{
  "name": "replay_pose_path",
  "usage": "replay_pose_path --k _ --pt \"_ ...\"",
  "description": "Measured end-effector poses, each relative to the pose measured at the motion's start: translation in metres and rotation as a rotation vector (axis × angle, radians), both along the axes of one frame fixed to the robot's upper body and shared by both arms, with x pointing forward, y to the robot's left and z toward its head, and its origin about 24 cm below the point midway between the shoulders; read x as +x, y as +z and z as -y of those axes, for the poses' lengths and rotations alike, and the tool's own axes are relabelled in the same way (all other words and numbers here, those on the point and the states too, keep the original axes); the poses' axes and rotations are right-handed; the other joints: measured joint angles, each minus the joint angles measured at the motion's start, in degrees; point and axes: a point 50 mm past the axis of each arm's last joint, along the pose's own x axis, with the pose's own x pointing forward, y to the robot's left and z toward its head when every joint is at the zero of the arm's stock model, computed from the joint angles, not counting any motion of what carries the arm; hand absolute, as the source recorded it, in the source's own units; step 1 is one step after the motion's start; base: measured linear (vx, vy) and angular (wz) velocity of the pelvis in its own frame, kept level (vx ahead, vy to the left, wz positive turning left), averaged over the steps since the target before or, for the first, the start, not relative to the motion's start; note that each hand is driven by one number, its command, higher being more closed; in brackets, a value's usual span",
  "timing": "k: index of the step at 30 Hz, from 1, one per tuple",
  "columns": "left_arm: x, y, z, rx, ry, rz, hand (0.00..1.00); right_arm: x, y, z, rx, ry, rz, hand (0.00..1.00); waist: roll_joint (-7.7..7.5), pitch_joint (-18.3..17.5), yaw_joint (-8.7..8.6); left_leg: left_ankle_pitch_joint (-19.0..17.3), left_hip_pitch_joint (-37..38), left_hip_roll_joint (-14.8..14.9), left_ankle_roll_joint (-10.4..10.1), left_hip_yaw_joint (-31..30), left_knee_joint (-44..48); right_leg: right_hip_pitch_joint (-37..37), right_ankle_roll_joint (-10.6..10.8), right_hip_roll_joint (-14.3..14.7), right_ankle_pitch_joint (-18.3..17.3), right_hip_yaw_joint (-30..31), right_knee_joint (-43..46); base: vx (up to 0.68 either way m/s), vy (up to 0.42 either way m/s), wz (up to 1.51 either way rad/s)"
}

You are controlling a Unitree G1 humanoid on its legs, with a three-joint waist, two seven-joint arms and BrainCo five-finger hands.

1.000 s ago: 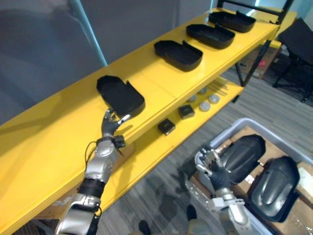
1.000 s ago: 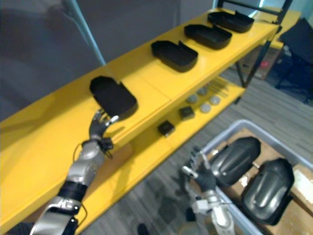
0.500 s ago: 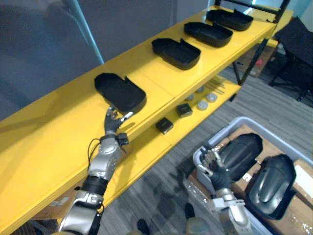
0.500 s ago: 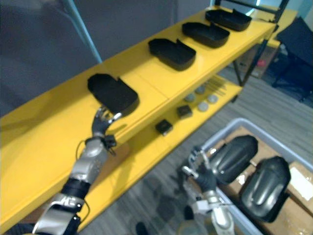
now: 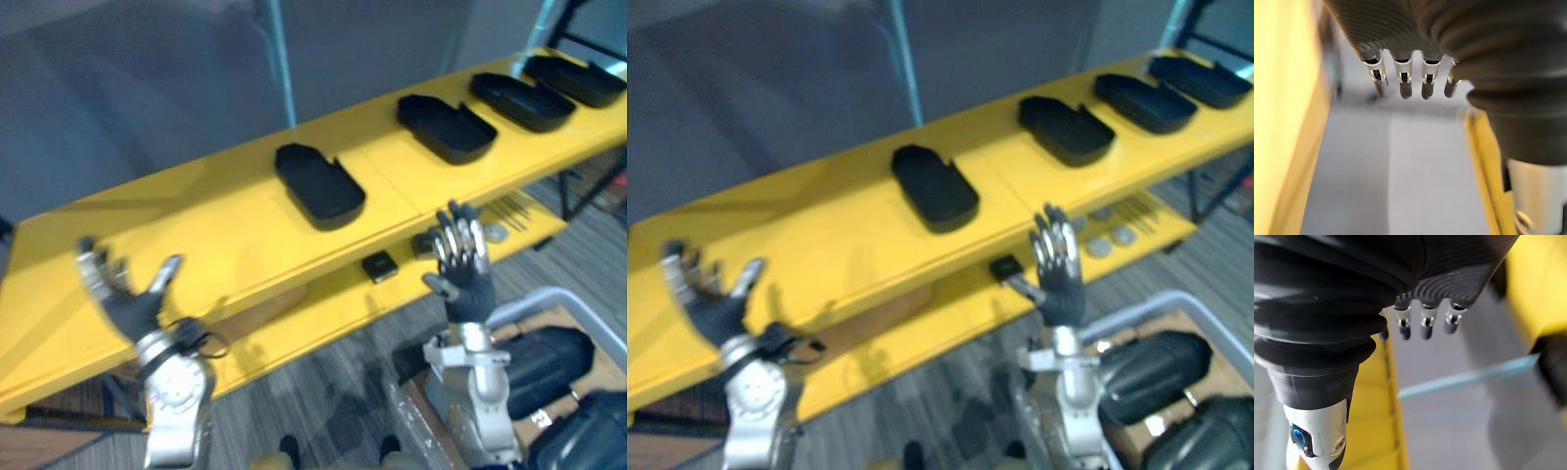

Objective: Walk over and take plastic housings, then place them on the shelf

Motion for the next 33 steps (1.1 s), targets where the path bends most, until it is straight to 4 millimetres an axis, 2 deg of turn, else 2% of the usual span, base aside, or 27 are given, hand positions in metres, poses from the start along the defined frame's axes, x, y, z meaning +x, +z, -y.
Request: replay_pose_path --k 2,4,5,6,7,8,9,10,12,15,17,20,21,24,28,33 --pt "-0.006 -0.009 -0.008 -0.008 0.062 -0.053 0.00 0.023 0.011 -0.007 0.002 0.035 -0.016 0.00 -0.65 -0.4 1.43 0.5 -0.1 -0.3 0.0 -1.4 -0.3 0.7 0.1 -0.1 -0.1 -1.6 -0.3 0.01 -0.021 0.43" --pt "-0.012 -0.034 -0.016 -0.018 0.102 -0.191 0.00 0.051 0.014 -0.015 -0.009 0.065 -0.101 0.00 -1.73 -1.1 3.52 1.7 0.0 -0.7 -0.1 -3.4 -2.2 1.3 0.3 -0.2 -0.4 -3.8 -0.5 0.01 -0.030 0.46" --pt "-0.014 -0.042 -0.017 -0.029 0.108 -0.229 0.00 0.056 0.013 -0.018 -0.016 0.078 -0.125 0.00 -2.02 -1.3 3.87 2.1 -0.1 -0.8 -0.1 -3.9 -2.7 1.3 0.3 -0.2 -0.4 -4.3 -0.5 0.03 -0.034 0.52" --pt "-0.023 -0.071 -0.018 -0.078 0.110 -0.357 0.00 0.067 0.010 -0.028 -0.020 0.111 -0.188 0.00 -2.75 -1.7 5.20 3.2 0.0 -1.0 -0.1 -5.1 -4.6 1.2 0.5 -0.2 -0.8 -5.6 -0.6 0.03 -0.024 0.37" --pt "-0.025 -0.076 -0.018 -0.086 0.109 -0.379 0.00 0.068 0.009 -0.030 -0.021 0.118 -0.197 0.00 -2.88 -1.8 5.35 3.3 -0.1 -1.0 -0.1 -5.3 -4.8 1.2 0.5 -0.2 -0.8 -5.8 -0.6 0.05 -0.015 0.44" --pt "-0.034 -0.096 -0.017 -0.121 0.104 -0.468 0.00 0.072 0.004 -0.037 -0.025 0.135 -0.233 0.00 -3.28 -2.0 6.35 3.4 -0.4 -1.2 -0.1 -6.0 -5.0 1.2 0.3 -0.3 -1.0 -6.4 -0.4 0.04 0.000 0.19" --pt "-0.040 -0.106 -0.017 -0.145 0.101 -0.509 0.00 0.075 0.001 -0.041 -0.029 0.145 -0.254 0.00 -3.48 -2.1 6.89 3.4 -0.4 -1.2 -0.1 -6.0 -5.0 1.2 0.3 -0.4 -1.1 -6.4 -0.4 0.06 0.000 0.17" --pt "-0.050 -0.127 -0.013 -0.201 0.079 -0.592 0.00 0.079 -0.004 -0.048 -0.037 0.159 -0.292 0.00 -3.68 -2.2 7.98 3.5 -0.4 -1.3 -0.1 -6.1 -4.9 1.2 0.3 -0.5 -1.2 -6.5 -0.4 0.06 0.004 0.10" --pt "-0.067 -0.162 0.000 -0.267 0.009 -0.746 0.00 0.088 -0.007 -0.054 -0.062 0.158 -0.332 0.00 -3.69 -2.2 8.78 3.7 -1.1 -1.4 0.1 -7.3 -4.9 1.2 0.3 -0.6 -1.2 -7.5 -0.4 0.04 0.007 0.24" --pt "-0.090 -0.198 0.022 -0.366 -0.102 -0.917 0.00 0.107 -0.018 -0.057 -0.098 0.086 -0.441 0.00 -3.69 -2.2 10.55 3.7 -1.1 -1.4 0.1 -7.6 -4.9 1.4 0.3 -0.6 -1.2 -7.7 -0.3 0.00 0.004 0.08" --pt "-0.104 -0.213 0.029 -0.423 -0.129 -0.978 0.00 0.116 -0.024 -0.054 -0.097 0.035 -0.499 0.00 -3.67 -2.2 11.27 3.9 -1.2 -1.5 0.0 -7.9 -5.0 1.4 0.2 -0.5 -1.3 -7.9 -0.2 -0.02 -0.005 0.09" --pt "-0.114 -0.222 0.037 -0.443 -0.193 -1.021 0.00 0.127 -0.030 -0.037 -0.045 -0.069 -0.574 0.00 -3.39 -2.0 11.54 4.6 -2.3 -1.7 -0.1 -9.7 -5.0 1.2 0.1 -0.4 -1.6 -9.3 0.3 -0.05 -0.007 0.26" --pt "-0.118 -0.226 0.039 -0.461 -0.219 -1.027 0.00 0.133 -0.031 -0.028 -0.015 -0.131 -0.612 0.00 -2.81 -1.6 12.33 4.8 -2.4 -1.4 -0.2 -9.9 -5.0 1.0 0.0 -0.2 -1.7 -9.4 0.6 -0.07 0.000 0.12" --pt "-0.120 -0.228 0.039 -0.482 -0.228 -1.011 0.00 0.139 -0.025 -0.023 -0.017 -0.179 -0.621 0.00 -2.20 -0.9 12.53 5.2 -3.1 -1.1 -0.4 -10.2 -5.0 0.4 -0.5 0.0 -2.1 -9.4 1.0 -0.08 -0.006 0.04" --pt "-0.108 -0.230 0.045 -0.496 -0.294 -0.973 0.00 0.152 0.006 -0.009 -0.024 -0.281 -0.576 0.00 -1.09 1.5 12.66 6.1 -4.2 -0.3 -0.6 -10.5 -5.0 -1.1 -0.7 0.3 -2.2 -9.5 1.9 -0.07 -0.011 0.02" --pt "-0.087 -0.229 0.052 -0.536 -0.363 -0.892 0.00 0.159 0.026 0.007 -0.021 -0.342 -0.562 0.00 -1.08 2.8 12.63 6.4 -5.2 -0.2 -0.7 -10.6 -5.0 -2.2 -0.5 0.2 -2.1 -9.5 2.0 -0.01 -0.001 0.00"
